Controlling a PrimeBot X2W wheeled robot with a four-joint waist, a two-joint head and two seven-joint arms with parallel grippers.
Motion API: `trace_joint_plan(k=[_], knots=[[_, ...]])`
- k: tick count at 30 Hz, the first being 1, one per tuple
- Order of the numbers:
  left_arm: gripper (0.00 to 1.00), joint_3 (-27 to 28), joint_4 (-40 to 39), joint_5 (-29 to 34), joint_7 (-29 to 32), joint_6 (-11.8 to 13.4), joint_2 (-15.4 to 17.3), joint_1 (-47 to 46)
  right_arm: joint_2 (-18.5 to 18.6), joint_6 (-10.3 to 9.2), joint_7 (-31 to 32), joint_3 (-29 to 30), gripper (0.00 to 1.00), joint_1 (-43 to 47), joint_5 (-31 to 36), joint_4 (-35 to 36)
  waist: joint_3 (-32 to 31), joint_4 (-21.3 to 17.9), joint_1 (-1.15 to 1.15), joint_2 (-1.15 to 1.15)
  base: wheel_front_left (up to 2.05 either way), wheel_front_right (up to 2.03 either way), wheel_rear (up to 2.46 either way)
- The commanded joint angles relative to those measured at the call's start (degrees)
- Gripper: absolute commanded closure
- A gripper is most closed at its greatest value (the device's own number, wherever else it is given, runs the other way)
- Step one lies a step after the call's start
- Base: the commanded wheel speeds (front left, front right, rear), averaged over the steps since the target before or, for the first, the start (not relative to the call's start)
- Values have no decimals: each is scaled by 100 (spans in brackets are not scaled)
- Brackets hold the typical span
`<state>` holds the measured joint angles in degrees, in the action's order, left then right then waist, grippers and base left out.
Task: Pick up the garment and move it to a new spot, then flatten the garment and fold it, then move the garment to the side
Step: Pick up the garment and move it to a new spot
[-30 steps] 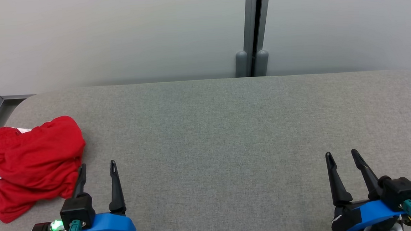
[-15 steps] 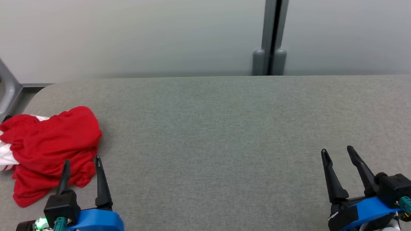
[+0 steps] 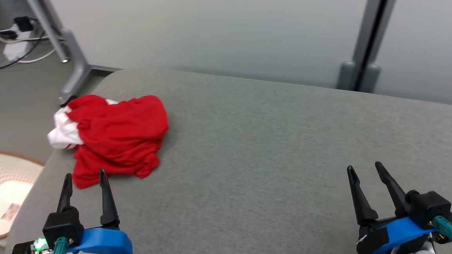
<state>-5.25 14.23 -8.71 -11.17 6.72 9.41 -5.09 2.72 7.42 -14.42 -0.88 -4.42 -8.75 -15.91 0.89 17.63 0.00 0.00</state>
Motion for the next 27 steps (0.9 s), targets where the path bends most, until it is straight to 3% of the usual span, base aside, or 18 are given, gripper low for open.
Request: trace_joint_plan(k=[1,14,21,27], knots=[[0,1,-35,-29,25,15,51,-29,31,13,4,11,0,-46,-14,-28,94,239,0,0,0,0,0],[0,131,-125,-183,54,106,165,142,32,13,-20,-129,0,-122,-55,-142,69,1096,0,0,0,0,0],[0,192,-169,-244,17,147,194,209,32,13,-14,-200,0,-172,-33,-187,122,1104,0,0,0,0,0],[0,343,-196,-370,-53,89,339,-151,32,12,79,-236,0,-274,89,-124,303,863,0,0,0,0,0]])
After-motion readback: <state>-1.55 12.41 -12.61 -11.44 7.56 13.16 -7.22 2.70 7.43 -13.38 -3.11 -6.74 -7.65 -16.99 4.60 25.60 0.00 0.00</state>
